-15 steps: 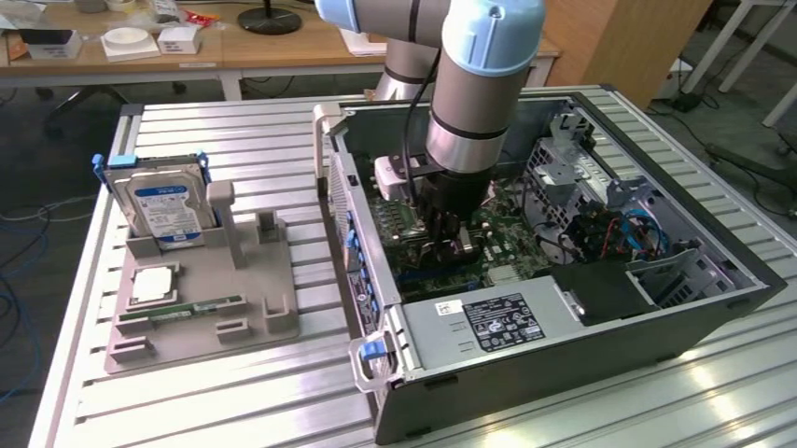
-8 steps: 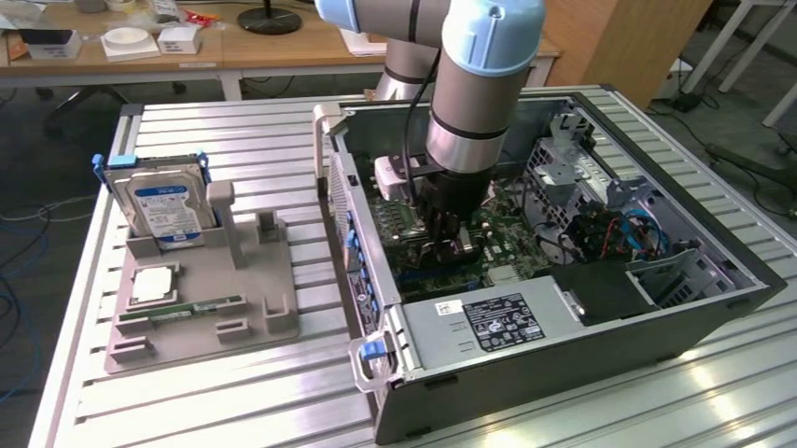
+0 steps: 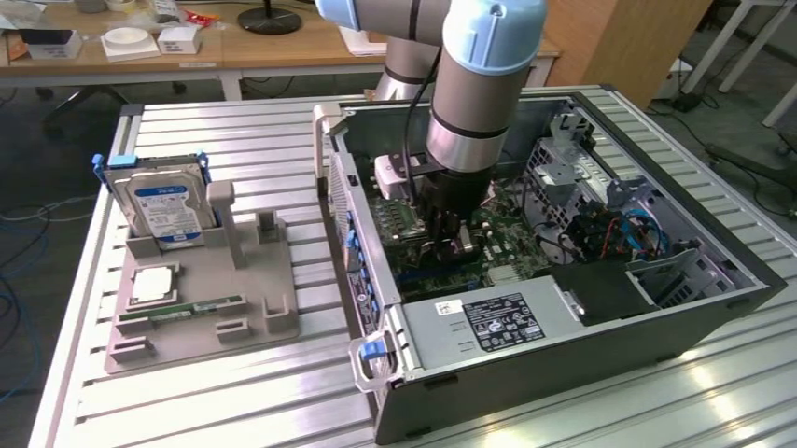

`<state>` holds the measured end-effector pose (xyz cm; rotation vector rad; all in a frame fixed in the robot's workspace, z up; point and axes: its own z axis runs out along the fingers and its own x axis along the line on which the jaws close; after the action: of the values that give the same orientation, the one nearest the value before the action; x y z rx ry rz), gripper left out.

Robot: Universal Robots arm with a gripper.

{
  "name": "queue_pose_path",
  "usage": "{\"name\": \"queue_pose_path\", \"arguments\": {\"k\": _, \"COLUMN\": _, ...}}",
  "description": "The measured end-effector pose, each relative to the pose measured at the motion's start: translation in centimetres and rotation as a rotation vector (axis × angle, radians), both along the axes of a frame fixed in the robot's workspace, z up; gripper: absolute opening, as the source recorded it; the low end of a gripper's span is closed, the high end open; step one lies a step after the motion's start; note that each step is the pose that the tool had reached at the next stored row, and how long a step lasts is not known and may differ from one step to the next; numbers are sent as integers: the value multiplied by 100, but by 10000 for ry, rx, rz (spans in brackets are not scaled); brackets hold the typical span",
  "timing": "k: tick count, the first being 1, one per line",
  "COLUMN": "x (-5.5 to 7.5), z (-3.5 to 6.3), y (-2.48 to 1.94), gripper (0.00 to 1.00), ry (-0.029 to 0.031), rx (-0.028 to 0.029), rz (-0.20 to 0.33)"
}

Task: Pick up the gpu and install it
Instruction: 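Insert the gpu into the slot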

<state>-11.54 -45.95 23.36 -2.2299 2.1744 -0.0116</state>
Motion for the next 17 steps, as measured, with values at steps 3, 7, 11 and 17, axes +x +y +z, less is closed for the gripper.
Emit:
{"name": "queue_pose_path", "arguments": {"k": 3, "x": 2, "z": 13, "y": 0, "gripper": 27, "ry": 2, "rx": -2, "rz": 1}}
{"name": "queue_pose_path", "arguments": {"k": 7, "x": 3, "z": 21, "y": 0, "gripper": 27, "ry": 0, "rx": 0, "rz": 0}}
{"name": "queue_pose_path", "arguments": {"k": 11, "x": 4, "z": 21, "y": 0, "gripper": 27, "ry": 0, "rx": 0, "rz": 0}}
{"name": "queue_pose_path", "arguments": {"k": 17, "x": 5, "z": 22, "y": 0, "gripper": 27, "ry": 0, "rx": 0, "rz": 0}}
